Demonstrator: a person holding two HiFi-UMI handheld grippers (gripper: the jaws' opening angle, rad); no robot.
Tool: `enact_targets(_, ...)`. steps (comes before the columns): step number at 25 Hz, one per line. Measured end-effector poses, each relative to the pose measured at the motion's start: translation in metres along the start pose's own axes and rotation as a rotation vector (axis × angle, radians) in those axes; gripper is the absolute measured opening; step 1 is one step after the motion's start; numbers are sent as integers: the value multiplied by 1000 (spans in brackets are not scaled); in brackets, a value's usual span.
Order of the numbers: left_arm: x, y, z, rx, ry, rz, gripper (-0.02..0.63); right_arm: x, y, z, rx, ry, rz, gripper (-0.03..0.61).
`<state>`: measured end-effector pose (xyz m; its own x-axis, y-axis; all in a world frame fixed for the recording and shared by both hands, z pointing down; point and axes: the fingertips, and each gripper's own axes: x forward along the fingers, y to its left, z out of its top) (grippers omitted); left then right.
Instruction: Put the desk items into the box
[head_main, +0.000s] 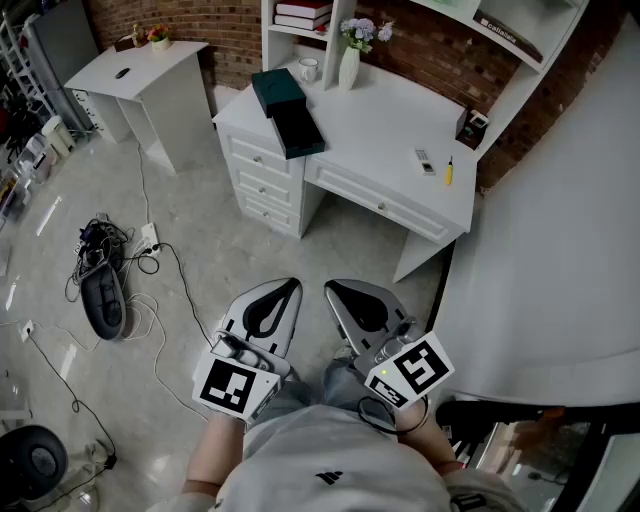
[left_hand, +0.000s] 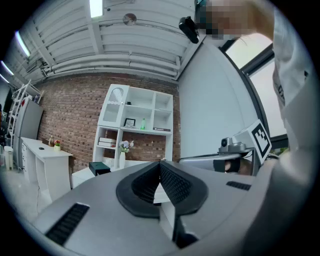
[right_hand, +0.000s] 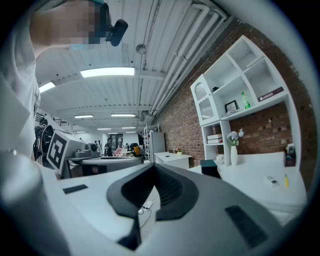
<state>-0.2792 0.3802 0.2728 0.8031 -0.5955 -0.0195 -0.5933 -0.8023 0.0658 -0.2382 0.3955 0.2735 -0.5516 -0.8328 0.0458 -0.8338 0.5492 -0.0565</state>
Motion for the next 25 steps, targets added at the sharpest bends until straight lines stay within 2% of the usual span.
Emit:
enact_targets(14, 6, 4, 0, 6, -10, -27, 12, 4, -3, -2, -1, 4, -25, 8)
enact_targets(19, 6, 10, 0, 13, -8, -44, 12, 6, -12, 2, 28, -16, -84, 9)
enact_targets(25, 28, 3, -5, 12, 2, -118, 12, -4, -34, -3, 35, 10, -157, 11)
